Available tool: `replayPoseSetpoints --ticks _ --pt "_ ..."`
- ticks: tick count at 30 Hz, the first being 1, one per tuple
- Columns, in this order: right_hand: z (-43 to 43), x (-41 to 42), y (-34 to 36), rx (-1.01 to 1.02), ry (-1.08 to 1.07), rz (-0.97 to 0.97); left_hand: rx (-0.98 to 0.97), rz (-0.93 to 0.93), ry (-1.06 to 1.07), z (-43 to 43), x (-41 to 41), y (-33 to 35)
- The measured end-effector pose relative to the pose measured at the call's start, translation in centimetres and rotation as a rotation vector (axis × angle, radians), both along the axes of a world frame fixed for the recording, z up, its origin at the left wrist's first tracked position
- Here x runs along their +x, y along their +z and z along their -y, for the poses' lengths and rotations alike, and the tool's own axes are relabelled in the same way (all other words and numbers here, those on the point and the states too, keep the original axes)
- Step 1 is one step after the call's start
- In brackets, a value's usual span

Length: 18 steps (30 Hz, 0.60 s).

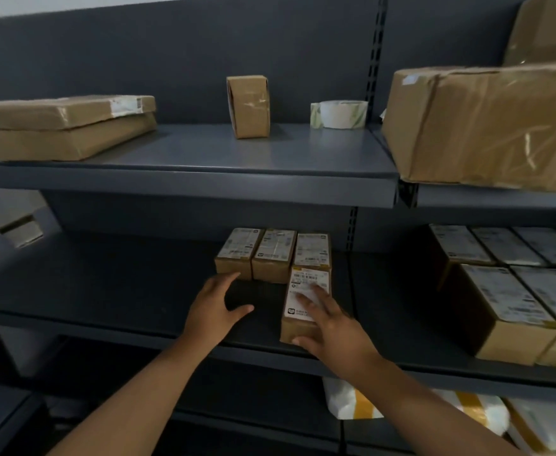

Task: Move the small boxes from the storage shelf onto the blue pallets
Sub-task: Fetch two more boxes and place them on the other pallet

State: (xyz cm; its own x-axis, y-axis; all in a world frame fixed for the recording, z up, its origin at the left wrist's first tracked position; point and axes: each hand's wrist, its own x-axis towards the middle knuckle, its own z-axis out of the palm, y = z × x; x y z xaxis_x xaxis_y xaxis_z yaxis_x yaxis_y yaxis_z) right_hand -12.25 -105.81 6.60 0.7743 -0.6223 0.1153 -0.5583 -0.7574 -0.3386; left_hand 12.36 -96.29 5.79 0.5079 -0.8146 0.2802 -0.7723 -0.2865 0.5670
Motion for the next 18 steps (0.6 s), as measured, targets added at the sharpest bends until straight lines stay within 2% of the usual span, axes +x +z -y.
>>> replayPoseSetpoints --ticks 5,10,18 --pt "0.1 0.1 -0.2 -0.014 0.006 -0.012 0.034 -0.031 0.112 2.9 3.1 -0.2" --pt "0.3 0.3 -0.7 -0.017 0.007 0.005 0.009 -0.137 0.077 6.2 5.1 -0.4" --pt "0.8 0.6 -1.1 0.000 0.019 0.007 -0.036 -0.084 0.072 6.4 5.7 -0.7"
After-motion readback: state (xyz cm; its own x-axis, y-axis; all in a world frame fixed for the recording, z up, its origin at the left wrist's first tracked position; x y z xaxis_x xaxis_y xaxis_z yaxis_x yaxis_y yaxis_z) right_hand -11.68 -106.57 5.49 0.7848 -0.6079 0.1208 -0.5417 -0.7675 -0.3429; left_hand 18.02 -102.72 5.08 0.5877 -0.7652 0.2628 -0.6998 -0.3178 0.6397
